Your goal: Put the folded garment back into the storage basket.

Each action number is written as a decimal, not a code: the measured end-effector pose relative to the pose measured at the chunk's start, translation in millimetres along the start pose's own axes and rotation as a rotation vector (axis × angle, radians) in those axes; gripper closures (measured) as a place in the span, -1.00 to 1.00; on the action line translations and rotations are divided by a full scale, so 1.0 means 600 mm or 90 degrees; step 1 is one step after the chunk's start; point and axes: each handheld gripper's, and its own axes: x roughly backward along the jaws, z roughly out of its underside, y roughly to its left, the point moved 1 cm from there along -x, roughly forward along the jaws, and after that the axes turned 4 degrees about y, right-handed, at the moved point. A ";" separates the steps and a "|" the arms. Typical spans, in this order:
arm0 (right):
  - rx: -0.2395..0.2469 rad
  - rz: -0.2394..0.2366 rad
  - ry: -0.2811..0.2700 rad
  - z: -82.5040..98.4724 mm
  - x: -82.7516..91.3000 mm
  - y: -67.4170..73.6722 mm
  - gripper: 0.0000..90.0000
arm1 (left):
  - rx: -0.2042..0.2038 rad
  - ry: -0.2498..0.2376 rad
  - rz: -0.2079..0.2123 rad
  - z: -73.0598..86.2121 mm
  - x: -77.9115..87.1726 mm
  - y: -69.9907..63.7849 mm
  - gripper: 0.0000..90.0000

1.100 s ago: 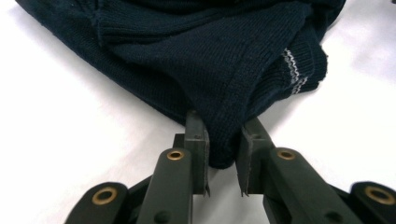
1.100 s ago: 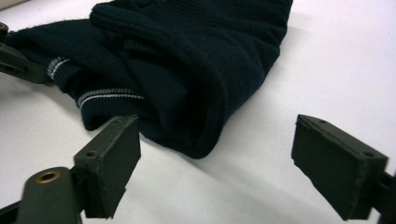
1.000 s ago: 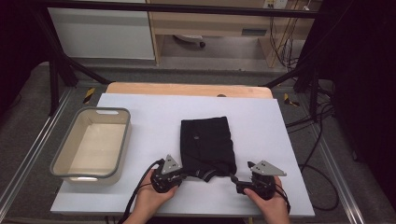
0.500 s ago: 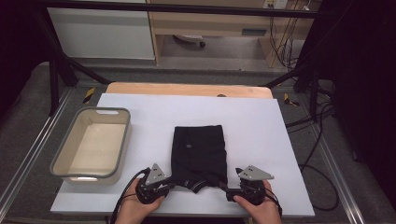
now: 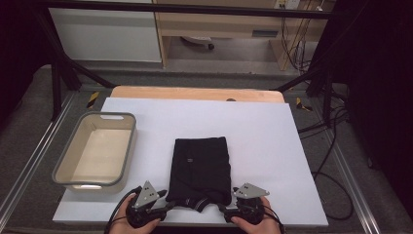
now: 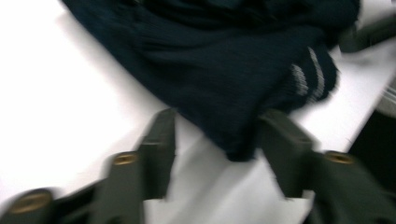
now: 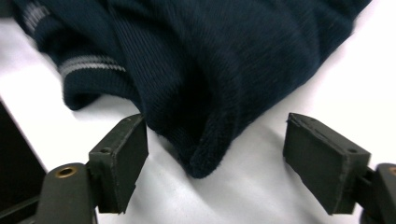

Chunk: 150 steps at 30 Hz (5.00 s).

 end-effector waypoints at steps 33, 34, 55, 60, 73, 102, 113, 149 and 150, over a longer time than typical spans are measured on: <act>0.061 -0.019 -0.027 0.000 0.001 0.010 0.81 | 0.054 -0.077 -0.065 -0.024 0.001 0.029 -0.78; 0.062 -0.019 -0.026 0.001 0.000 0.009 0.80 | 0.044 -0.073 -0.070 -0.029 0.000 0.031 -0.79; 0.077 -0.005 -0.027 0.002 0.000 0.014 0.78 | 0.007 -0.064 -0.137 -0.177 -0.079 0.075 -0.75; 0.078 -0.006 -0.036 0.005 0.000 0.013 0.78 | 0.010 -0.063 -0.140 -0.193 -0.093 0.082 -0.75; 0.079 -0.007 -0.030 0.003 0.000 0.014 0.78 | 0.074 -0.054 -0.143 -0.204 -0.125 0.132 -0.76; 0.083 -0.010 -0.033 0.004 -0.001 0.012 0.76 | 0.084 -0.014 -0.180 -0.194 -0.162 0.163 -0.70; 0.086 -0.012 -0.037 0.004 -0.002 0.011 0.74 | 0.080 0.026 -0.185 -0.177 -0.184 0.163 -0.69; 0.096 -0.014 -0.031 0.002 -0.002 0.010 0.73 | 0.133 0.027 -0.123 -0.146 -0.211 0.185 -0.60; 0.095 -0.015 -0.030 0.002 -0.002 0.010 0.73 | 0.128 0.021 -0.117 -0.146 -0.211 0.185 -0.54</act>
